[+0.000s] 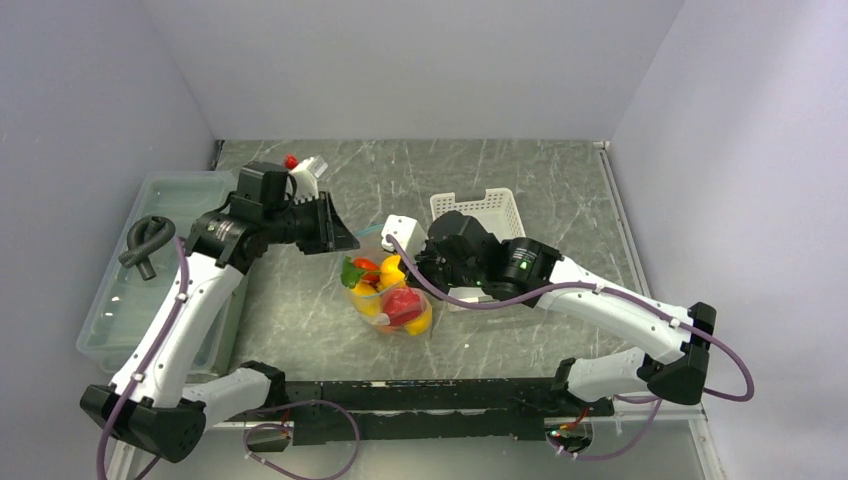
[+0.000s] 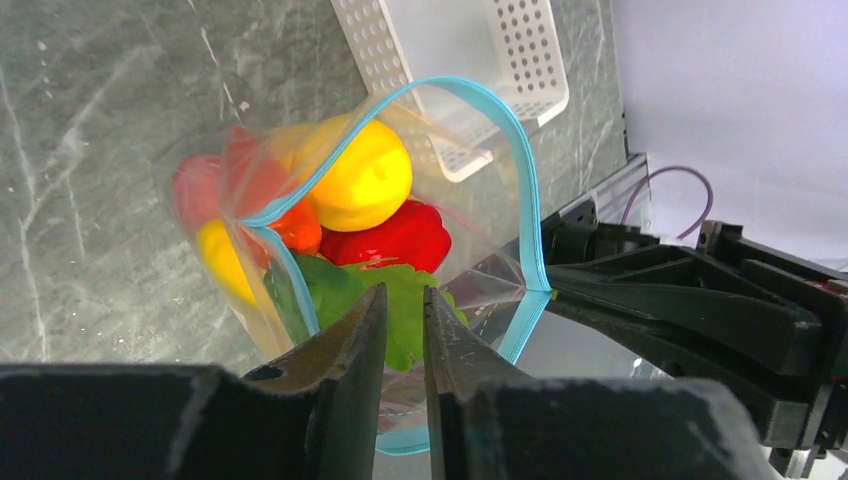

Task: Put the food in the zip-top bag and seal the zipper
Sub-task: Zip the zipper food storage bag at the center of the board.

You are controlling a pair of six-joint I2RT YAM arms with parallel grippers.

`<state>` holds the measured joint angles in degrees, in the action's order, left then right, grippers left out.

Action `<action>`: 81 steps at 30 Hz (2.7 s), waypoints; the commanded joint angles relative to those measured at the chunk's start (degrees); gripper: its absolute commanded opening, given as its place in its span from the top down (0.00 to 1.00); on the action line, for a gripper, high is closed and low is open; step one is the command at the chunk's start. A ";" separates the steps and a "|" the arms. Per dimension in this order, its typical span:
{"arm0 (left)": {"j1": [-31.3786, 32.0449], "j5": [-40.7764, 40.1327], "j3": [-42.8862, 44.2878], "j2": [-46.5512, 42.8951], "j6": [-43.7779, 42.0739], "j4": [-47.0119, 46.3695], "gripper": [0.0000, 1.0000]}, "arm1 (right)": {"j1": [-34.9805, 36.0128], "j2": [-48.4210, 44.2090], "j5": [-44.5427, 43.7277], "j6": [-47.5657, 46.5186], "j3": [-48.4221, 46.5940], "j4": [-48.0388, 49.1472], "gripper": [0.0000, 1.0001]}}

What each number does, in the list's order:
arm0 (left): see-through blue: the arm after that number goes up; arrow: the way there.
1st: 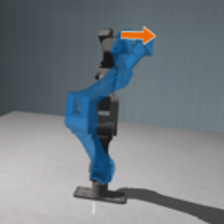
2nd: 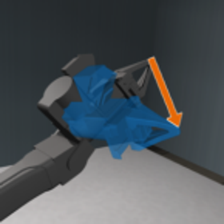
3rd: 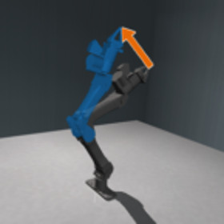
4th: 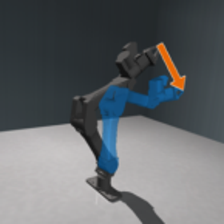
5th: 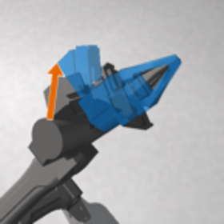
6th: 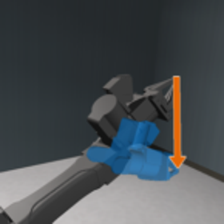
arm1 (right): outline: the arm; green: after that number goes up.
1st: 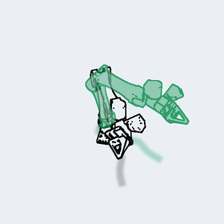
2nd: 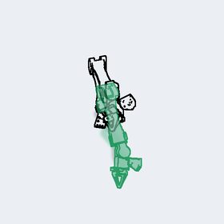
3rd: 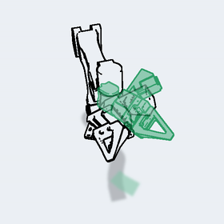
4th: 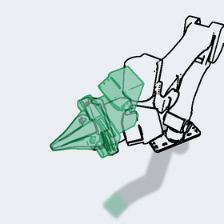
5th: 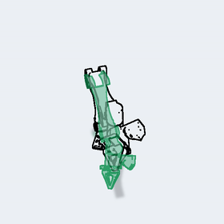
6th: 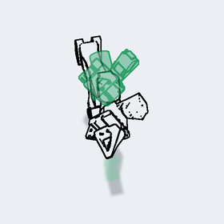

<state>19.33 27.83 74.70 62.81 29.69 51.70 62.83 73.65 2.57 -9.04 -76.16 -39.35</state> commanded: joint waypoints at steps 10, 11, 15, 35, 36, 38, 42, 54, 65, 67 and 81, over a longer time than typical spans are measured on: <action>11.25 -6.46 0.37 5.90 -4.11 3.80 0.86 | 0.35 -2.87 -0.27 0.05 0.66 3.34 1.00; 11.62 -7.94 0.15 6.25 -4.12 4.10 0.87 | 0.29 -2.96 -0.35 0.14 0.66 3.40 1.00; 13.54 -12.14 -0.39 8.50 -4.09 5.33 0.91 | 0.36 -3.06 -0.58 0.33 1.00 3.78 1.00; 20.82 -18.45 2.71 14.01 -4.09 6.61 0.93 | 0.28 -4.44 -2.39 0.91 2.66 4.46 1.00; 20.82 -18.00 3.46 13.70 -4.19 6.19 0.91 | 0.32 -4.58 -2.41 0.87 2.80 4.46 1.00; 20.86 -17.62 5.24 13.44 -4.29 5.60 0.86 | 0.28 -4.85 -2.14 0.51 3.29 4.49 1.00; 20.81 -18.59 9.03 13.47 -4.63 4.94 0.78 | 0.28 -5.61 -1.32 -0.20 4.18 4.42 1.00; 20.83 -18.80 16.47 13.05 -10.11 2.93 0.68 | 0.34 -9.54 6.52 -9.04 6.66 3.35 1.00; 20.83 -11.95 11.65 2.19 -17.09 -5.53 0.39 | 0.37 -6.88 17.61 -21.03 -3.32 -4.09 1.00; 20.83 -9.21 9.46 -0.07 -18.29 -7.80 0.35 | 0.44 -6.13 19.74 -22.47 -4.80 -5.69 1.00; 20.83 13.44 0.14 -6.95 -22.09 -17.80 0.24 | 2.04 -0.57 27.13 -25.19 -15.66 -15.18 1.00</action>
<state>39.94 31.00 76.34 57.43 9.67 39.53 64.12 72.42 26.41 -33.12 -86.76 -54.00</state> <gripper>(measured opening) 0.750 0.045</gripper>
